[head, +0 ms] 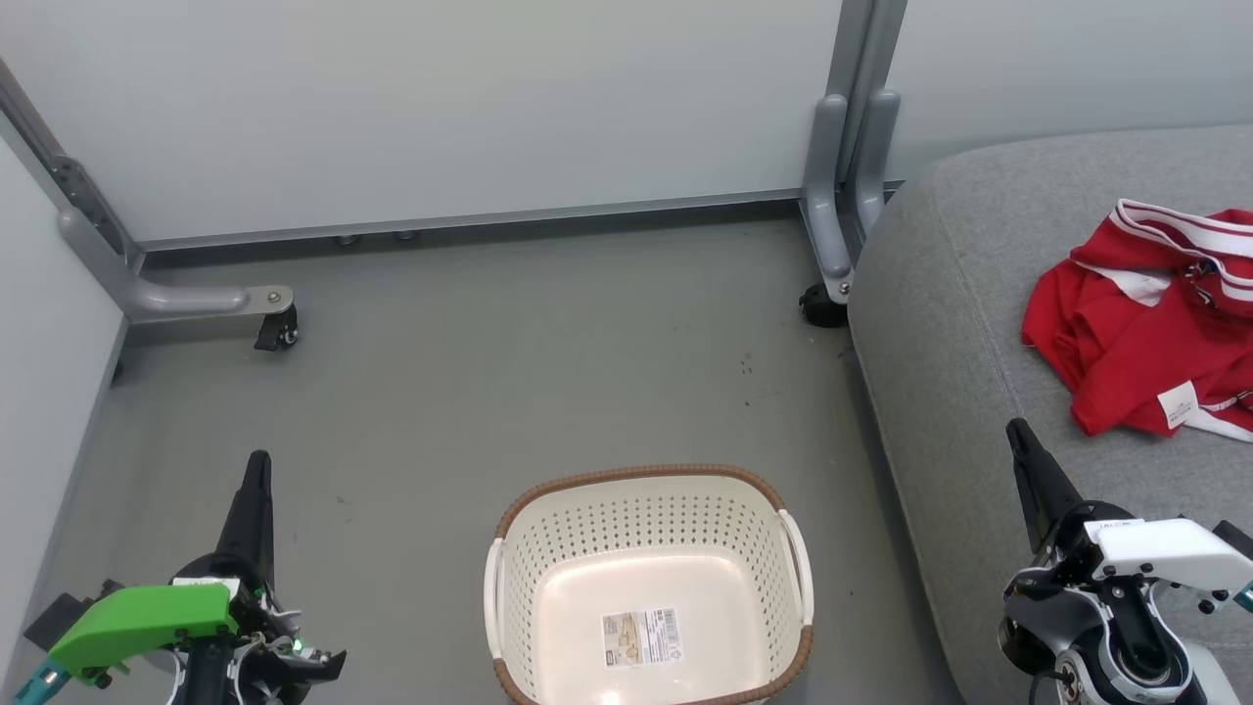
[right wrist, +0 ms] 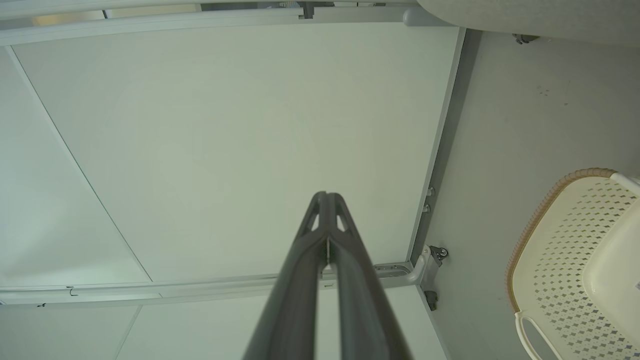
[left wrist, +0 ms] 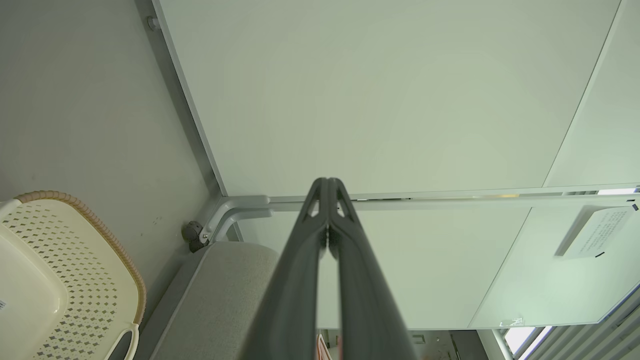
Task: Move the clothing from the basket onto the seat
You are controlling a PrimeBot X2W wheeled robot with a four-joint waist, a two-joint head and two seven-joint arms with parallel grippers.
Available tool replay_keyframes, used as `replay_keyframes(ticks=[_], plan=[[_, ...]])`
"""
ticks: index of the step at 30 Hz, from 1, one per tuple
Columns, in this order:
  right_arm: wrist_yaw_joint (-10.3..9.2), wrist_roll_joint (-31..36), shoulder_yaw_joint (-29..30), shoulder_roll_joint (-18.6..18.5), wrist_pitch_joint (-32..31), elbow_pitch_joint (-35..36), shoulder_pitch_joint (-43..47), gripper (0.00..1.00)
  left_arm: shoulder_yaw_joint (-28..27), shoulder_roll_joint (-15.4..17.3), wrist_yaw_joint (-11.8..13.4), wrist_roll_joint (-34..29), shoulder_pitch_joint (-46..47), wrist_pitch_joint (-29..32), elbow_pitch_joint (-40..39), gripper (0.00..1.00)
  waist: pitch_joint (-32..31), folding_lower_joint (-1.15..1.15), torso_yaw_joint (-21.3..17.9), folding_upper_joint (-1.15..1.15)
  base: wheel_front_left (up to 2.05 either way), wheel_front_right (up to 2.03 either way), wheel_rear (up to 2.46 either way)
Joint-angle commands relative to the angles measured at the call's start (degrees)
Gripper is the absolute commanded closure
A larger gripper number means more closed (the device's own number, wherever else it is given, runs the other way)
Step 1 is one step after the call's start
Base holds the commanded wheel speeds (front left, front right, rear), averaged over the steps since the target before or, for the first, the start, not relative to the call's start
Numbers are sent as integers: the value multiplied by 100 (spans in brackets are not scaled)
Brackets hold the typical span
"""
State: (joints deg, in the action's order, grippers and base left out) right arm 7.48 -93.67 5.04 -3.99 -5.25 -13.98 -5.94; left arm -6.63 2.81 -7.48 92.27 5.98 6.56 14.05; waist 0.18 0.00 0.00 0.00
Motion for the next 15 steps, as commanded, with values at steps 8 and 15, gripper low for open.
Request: replay_keyframes(ticks=[8,15], plan=[[2,32,32,22,-33,-14,-38,100,-11,9,-12,17,50,23,3,100,0,0,0,0,0,0,0],[2,45,44,31,-45,-14,-39,100,-11,9,-13,17,50,24,2,100,0,0,0,0,0,0,0]])
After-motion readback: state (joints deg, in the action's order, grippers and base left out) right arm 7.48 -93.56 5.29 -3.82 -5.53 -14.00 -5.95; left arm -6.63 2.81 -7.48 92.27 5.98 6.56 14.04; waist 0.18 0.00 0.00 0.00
